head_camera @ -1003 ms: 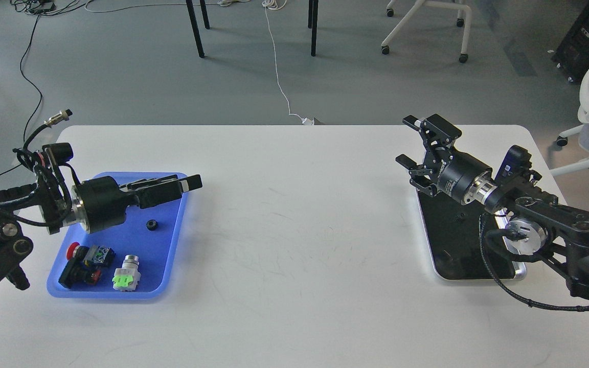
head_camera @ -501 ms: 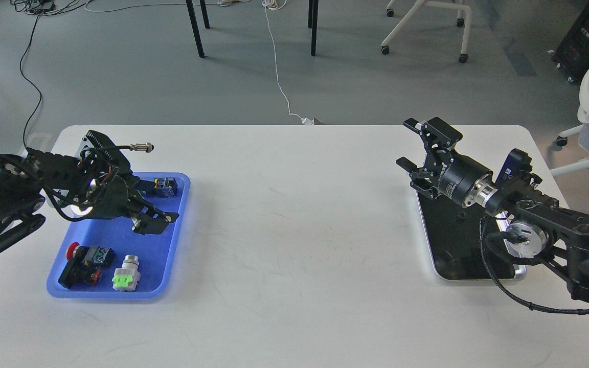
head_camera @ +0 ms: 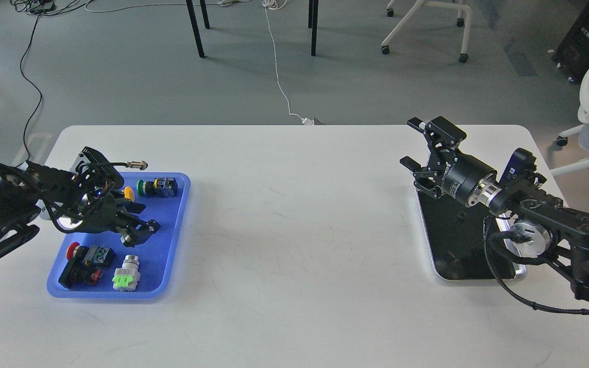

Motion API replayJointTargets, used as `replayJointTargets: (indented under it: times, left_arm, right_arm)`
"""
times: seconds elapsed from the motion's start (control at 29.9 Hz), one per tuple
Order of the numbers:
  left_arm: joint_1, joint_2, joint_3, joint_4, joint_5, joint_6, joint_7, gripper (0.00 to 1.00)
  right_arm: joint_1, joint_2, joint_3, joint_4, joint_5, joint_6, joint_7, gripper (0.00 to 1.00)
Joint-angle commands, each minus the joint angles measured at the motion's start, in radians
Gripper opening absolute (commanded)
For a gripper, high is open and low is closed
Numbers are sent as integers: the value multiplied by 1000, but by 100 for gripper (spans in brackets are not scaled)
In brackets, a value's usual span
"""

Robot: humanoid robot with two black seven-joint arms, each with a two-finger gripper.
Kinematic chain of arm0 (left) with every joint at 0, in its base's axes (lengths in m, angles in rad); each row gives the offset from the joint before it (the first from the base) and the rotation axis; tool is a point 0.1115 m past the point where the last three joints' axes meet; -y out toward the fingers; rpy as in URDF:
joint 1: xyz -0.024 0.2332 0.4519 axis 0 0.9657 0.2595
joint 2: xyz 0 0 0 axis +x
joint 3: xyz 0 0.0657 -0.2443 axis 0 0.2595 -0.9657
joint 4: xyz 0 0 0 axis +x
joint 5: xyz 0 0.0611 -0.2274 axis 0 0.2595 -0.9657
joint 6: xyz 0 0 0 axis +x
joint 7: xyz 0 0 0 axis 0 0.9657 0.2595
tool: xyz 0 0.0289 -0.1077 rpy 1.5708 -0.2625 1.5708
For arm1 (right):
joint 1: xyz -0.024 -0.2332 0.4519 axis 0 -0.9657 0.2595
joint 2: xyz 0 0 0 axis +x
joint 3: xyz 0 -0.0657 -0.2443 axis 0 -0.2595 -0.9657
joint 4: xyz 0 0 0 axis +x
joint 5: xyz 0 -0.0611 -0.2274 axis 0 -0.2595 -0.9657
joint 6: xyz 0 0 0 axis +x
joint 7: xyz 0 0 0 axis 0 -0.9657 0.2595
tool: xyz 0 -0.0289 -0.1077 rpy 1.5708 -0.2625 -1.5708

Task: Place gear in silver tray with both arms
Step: 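Grasp a second black gear in the blue tray with the left gripper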

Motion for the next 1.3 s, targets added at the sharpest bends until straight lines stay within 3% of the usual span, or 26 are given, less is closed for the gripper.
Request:
replayJointTargets:
  times: [0.0, 0.64, 0.84, 1.17, 1.27]
  left_arm:
    - [0, -1, 0, 15, 0, 1, 0, 47]
    - [2, -55, 6, 67, 0, 3, 0, 47]
    - [3, -56, 15, 72, 0, 3, 0, 37]
    - [20, -58, 14, 87, 0, 6, 0, 36]
    - [20, -58, 14, 88, 0, 6, 0, 23]
  right_arm:
    - [-1, 0, 0, 0, 0, 0, 0, 98]
    - [-1, -3, 0, 0, 0, -2, 0, 98]
    - [-3, -3, 0, 0, 0, -2, 0, 98]
    - [-1, -3, 0, -3, 0, -2, 0, 98]
    - [-1, -3, 1, -3, 0, -2, 0, 98]
